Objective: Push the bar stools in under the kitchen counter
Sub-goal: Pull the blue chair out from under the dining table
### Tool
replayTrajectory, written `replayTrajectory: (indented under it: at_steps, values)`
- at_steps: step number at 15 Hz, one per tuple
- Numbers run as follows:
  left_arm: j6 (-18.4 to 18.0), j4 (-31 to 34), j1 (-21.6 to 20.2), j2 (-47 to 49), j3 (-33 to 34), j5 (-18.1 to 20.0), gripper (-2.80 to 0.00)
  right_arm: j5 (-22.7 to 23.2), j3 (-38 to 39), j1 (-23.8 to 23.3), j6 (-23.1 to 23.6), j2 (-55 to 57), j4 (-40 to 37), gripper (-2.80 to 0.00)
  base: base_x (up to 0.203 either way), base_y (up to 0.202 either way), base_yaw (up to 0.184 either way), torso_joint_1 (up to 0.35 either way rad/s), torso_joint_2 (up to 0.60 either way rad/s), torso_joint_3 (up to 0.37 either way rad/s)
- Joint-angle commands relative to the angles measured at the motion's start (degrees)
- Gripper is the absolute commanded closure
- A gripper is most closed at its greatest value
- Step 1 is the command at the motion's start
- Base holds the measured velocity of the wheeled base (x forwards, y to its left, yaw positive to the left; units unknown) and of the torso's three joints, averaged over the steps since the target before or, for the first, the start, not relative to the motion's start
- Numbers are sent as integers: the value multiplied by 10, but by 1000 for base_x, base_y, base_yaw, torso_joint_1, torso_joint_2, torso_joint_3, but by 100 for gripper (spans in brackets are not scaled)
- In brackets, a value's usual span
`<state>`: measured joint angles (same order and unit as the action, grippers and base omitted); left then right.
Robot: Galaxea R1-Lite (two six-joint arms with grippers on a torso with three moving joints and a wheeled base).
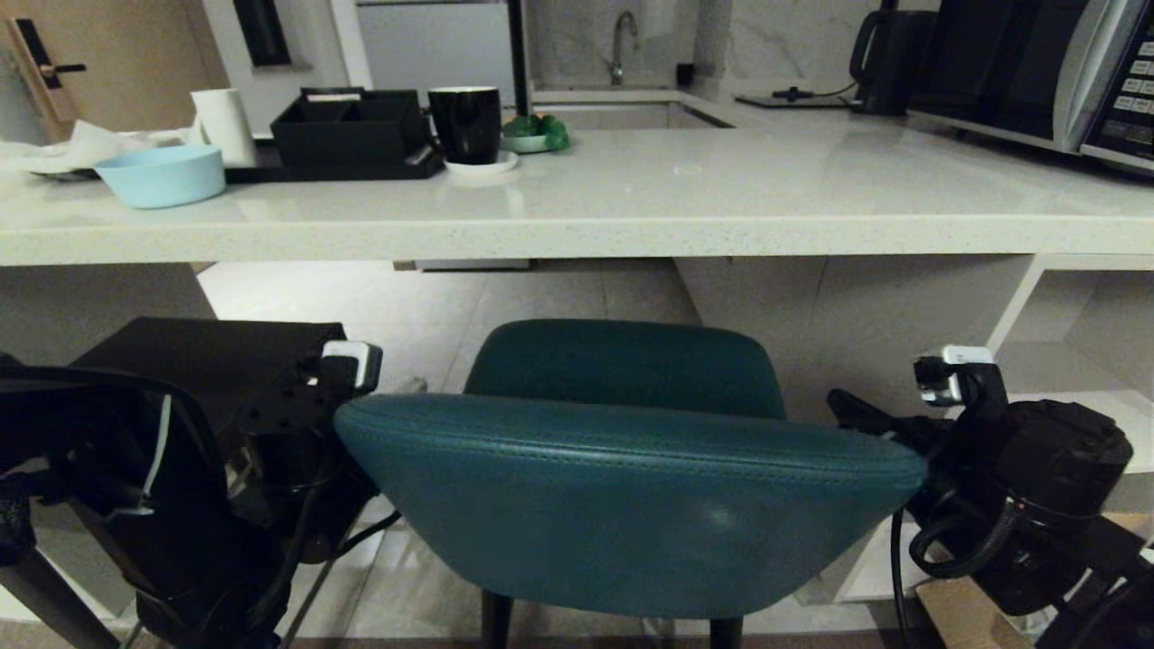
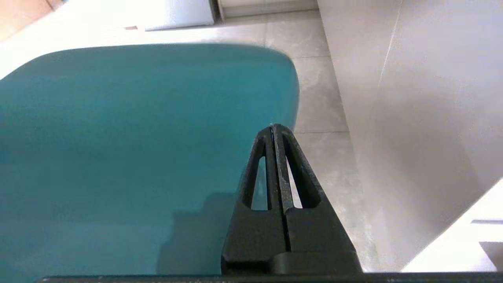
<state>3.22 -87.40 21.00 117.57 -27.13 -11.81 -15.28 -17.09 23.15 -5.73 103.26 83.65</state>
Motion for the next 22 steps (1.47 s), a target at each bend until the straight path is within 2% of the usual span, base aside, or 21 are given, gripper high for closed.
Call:
replayTrajectory:
  at_steps: [1, 6, 11, 15, 18, 22]
  values:
    - [0, -3, -4, 26, -12, -1, 0, -1, 1, 1, -1, -17, 4, 0, 0, 0, 0, 0, 0, 0]
    - [-8, -3, -7, 85, -46, 1, 0, -1, 4, 0, -2, -11, 3, 0, 0, 0, 0, 0, 0, 0]
    - [-6, -3, 39, 7, 55, 5, 0, -1, -23, -31, -42, 80, 6, 0, 0, 0, 0, 0, 0, 0]
    - [-6, -3, 77, -52, 114, 0, 0, -1, -74, -70, -50, 142, 8, 0, 0, 0, 0, 0, 0, 0]
    - [-5, -3, 71, -38, 110, -2, 0, -1, -50, -63, -51, 149, 34, 0, 0, 0, 0, 0, 0, 0]
    - [20, -3, 54, -17, 93, -1, 0, -4, 38, -47, -51, 121, 40, 0, 0, 0, 0, 0, 0, 0]
